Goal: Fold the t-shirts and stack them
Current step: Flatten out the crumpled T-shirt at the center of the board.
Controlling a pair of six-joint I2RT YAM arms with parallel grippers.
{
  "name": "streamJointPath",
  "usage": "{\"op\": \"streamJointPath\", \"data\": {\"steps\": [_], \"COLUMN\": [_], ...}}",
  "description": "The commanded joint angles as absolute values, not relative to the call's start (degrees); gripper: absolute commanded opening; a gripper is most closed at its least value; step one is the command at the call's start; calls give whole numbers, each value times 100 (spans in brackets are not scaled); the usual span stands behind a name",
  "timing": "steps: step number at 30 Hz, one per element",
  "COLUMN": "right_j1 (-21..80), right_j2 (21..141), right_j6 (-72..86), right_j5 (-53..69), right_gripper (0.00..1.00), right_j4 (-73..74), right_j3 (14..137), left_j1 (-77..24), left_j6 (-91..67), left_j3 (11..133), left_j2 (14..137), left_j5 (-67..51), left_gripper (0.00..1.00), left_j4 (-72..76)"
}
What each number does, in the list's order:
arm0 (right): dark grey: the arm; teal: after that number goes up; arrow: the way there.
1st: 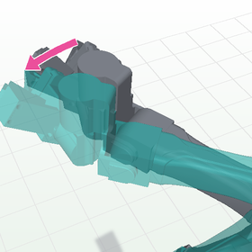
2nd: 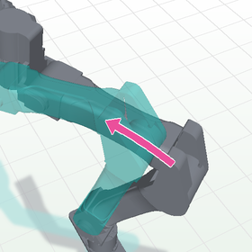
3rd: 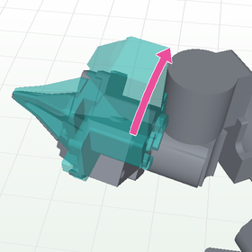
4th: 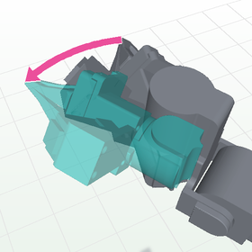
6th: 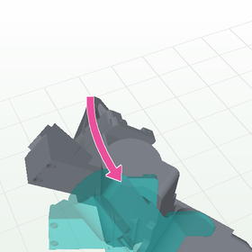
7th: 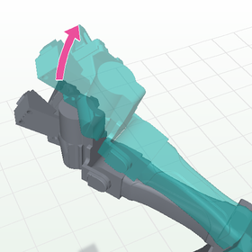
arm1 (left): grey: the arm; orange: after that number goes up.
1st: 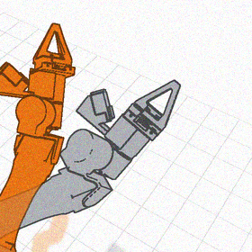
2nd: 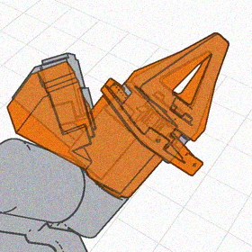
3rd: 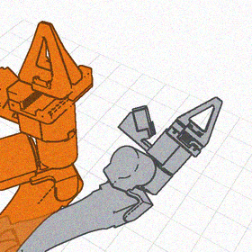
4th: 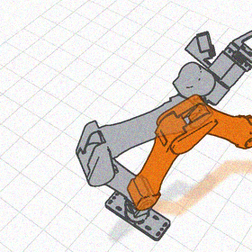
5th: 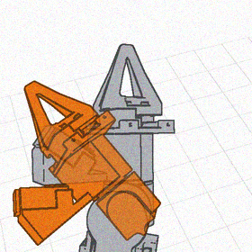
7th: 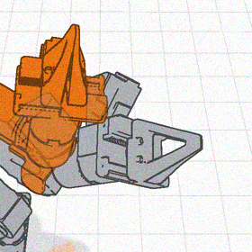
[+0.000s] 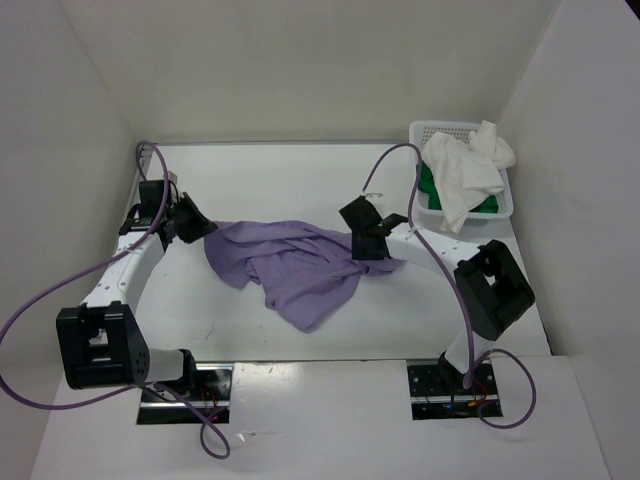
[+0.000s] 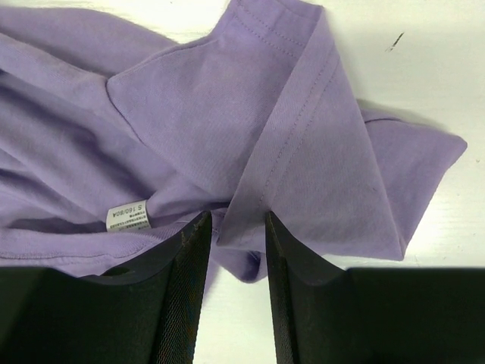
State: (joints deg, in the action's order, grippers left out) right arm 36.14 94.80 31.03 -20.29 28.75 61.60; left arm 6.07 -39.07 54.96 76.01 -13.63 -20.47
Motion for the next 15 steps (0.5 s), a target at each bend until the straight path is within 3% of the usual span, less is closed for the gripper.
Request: {"op": "streamJointPath", "data": {"steps": [1, 7, 11, 15], "right_j1": [3656, 3656, 3656, 3656], "right_j2": [9606, 9809, 9861, 9353], "right_j6": [3120, 3067, 3067, 3129], "right_j5": [-2083, -2083, -2214, -2320], "right_gripper": [40, 37, 17, 11], "right_j4": [2936, 3041, 3094, 3286], "right_j3": [6187, 6187, 6292, 6538], "left_j1": [598, 598, 598, 598], "left_j6": [-3779, -3779, -3779, -3779], "left_j3": [5493, 5493, 5493, 5555], "left_j2": [7638, 7638, 7638, 7638], "left_j5": [-1485, -1485, -1485, -1485], "left_gripper": [0, 0, 0, 0], "left_j4": [-1811, -1811, -1811, -1811]}}
